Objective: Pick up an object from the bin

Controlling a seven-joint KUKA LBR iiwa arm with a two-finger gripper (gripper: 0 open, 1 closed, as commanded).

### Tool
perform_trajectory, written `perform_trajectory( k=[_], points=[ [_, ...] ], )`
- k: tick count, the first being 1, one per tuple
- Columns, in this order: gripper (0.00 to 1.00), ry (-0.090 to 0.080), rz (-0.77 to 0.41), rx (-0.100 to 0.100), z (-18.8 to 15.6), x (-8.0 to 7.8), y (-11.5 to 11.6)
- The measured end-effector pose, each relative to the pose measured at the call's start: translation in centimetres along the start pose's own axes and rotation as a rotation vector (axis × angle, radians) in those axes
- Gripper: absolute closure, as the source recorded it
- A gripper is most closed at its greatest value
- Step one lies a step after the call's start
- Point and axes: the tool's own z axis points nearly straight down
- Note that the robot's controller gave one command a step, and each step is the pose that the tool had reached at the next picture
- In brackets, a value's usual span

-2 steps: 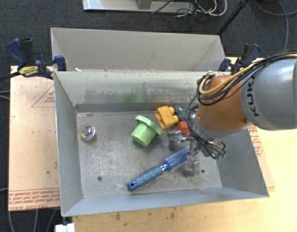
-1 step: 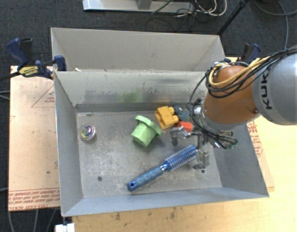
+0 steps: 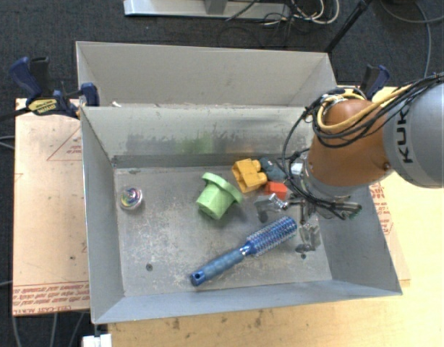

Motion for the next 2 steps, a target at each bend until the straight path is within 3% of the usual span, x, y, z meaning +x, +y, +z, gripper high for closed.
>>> perform_trajectory(
  k=[1,2],
  points=[
    [0.00,0.002,-0.131,-0.002,3.09,0.46,-1.27],
    [0.00,0.001,-0.129,-0.002,3.09,0.39,-1.26]
  ],
)
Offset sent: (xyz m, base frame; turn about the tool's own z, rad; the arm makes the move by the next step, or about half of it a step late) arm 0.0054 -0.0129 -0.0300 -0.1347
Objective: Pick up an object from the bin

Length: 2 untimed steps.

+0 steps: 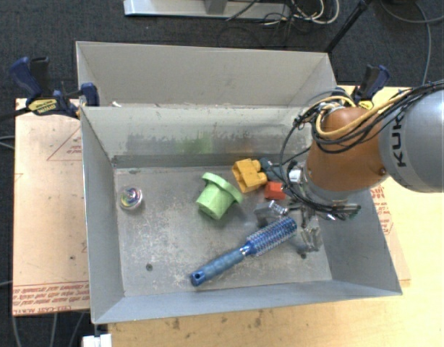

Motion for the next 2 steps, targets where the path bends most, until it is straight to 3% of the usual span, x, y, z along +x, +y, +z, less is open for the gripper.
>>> perform_trajectory(
  k=[1,2],
  points=[
    [1.00,-0.003,0.002,0.002,0.0,0.0,0.0],
    [1.00,-0.003,0.006,0.004,-2.2,-0.2,-0.1]
  ],
)
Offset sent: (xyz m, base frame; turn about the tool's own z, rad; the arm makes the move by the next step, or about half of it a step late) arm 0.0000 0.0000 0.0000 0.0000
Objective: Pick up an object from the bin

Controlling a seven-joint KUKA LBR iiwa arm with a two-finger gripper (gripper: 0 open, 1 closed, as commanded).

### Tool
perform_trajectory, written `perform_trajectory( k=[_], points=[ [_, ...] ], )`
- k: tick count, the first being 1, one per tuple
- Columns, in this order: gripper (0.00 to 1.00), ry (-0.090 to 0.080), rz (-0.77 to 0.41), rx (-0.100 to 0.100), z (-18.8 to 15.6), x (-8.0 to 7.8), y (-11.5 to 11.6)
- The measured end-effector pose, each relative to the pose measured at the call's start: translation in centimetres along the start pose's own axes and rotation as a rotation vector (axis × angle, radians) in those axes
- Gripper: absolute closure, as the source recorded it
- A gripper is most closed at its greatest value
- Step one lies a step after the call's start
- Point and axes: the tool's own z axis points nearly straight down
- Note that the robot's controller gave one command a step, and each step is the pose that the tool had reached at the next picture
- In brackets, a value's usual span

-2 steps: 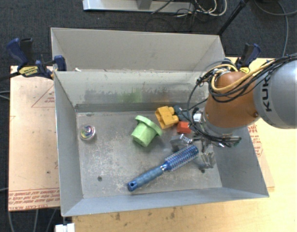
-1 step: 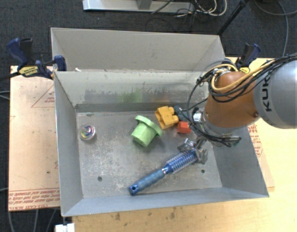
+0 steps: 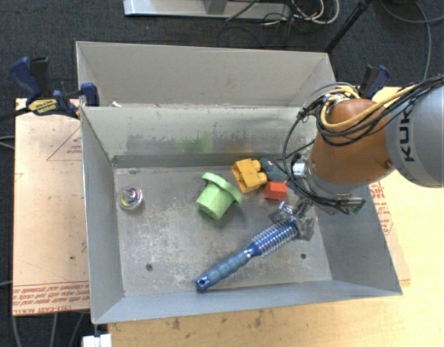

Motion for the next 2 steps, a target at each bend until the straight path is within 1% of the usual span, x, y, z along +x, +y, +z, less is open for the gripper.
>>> perform_trajectory(
  k=[1,2],
  points=[
    [1.00,0.001,0.003,-0.001,-2.0,-0.1,0.0],
    [1.00,-0.001,0.006,0.003,-7.7,-0.3,-0.1]
  ],
)
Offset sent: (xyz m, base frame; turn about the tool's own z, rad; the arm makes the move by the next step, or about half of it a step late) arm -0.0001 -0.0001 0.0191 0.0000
